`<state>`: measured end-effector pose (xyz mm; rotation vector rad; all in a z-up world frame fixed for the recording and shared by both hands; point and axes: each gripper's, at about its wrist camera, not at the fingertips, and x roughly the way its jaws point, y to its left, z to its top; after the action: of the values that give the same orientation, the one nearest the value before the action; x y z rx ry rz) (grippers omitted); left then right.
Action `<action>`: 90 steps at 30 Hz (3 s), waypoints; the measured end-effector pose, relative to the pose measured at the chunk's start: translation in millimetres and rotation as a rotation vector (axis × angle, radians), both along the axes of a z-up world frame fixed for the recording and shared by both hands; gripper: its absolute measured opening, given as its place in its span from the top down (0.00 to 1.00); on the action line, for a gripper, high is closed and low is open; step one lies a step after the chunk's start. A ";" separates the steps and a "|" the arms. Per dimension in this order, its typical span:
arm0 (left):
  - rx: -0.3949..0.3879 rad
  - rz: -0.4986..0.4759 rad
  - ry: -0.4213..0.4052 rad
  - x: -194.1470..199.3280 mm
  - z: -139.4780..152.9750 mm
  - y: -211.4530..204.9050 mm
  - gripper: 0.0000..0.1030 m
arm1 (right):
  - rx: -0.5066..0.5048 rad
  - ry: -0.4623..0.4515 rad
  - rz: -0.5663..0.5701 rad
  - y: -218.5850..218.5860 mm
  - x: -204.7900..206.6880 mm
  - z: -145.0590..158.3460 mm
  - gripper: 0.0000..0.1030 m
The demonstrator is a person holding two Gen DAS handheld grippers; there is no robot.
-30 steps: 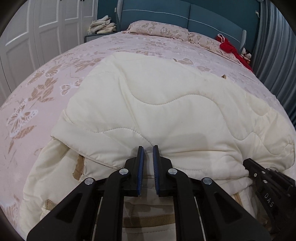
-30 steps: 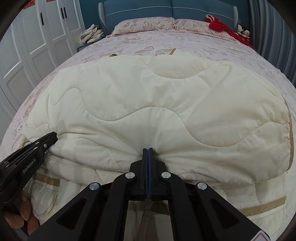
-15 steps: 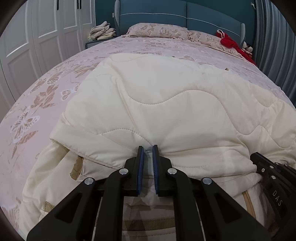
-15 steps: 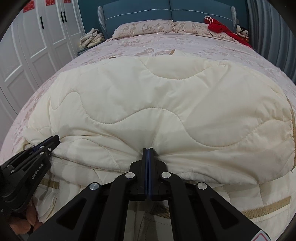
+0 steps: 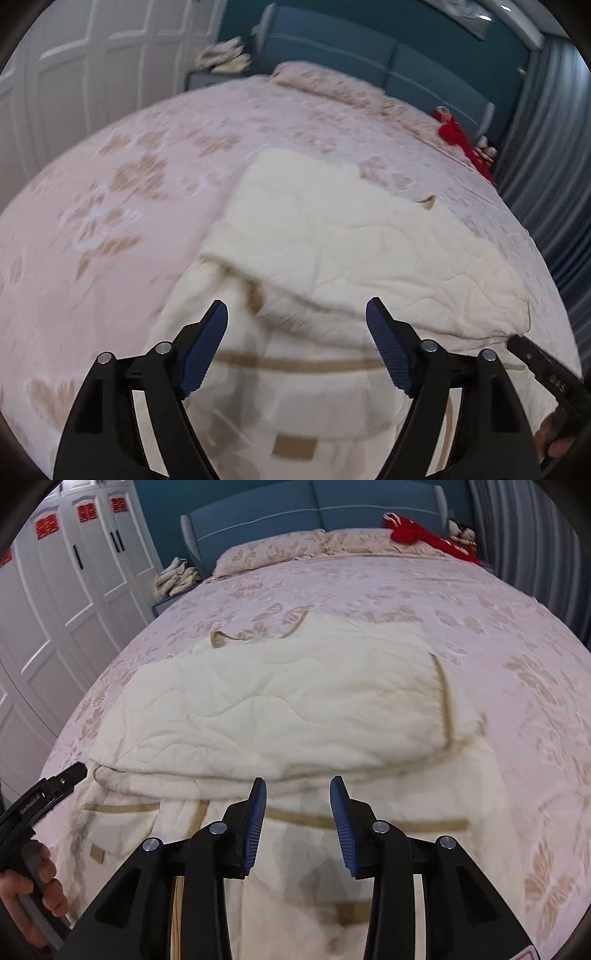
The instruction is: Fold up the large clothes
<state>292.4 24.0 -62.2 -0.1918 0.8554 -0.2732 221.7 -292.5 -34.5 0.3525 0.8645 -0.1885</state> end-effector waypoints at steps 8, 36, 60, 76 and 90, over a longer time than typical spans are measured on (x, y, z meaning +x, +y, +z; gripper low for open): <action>-0.122 0.091 0.059 18.1 4.4 38.1 0.27 | -0.014 -0.041 -0.005 -12.2 13.9 24.8 0.62; 0.036 -0.028 0.075 229.4 -53.0 -52.1 0.42 | 0.149 0.134 0.255 62.8 344.7 -58.2 0.90; 0.076 -0.003 -0.030 221.4 -64.8 -60.3 0.34 | 0.026 0.093 0.094 47.7 344.6 -65.3 1.00; -0.246 -0.325 0.109 213.5 23.0 -193.2 0.16 | 0.079 0.027 -0.158 -154.5 206.8 -23.0 0.86; 0.013 -0.352 0.295 234.5 -47.0 -323.8 0.74 | 0.120 0.074 -0.110 -159.5 203.9 -63.8 0.78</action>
<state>526.9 -299.8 -109.1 -0.0684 1.1839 -0.5782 425.6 -452.0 -98.3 0.5080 0.9324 -0.2530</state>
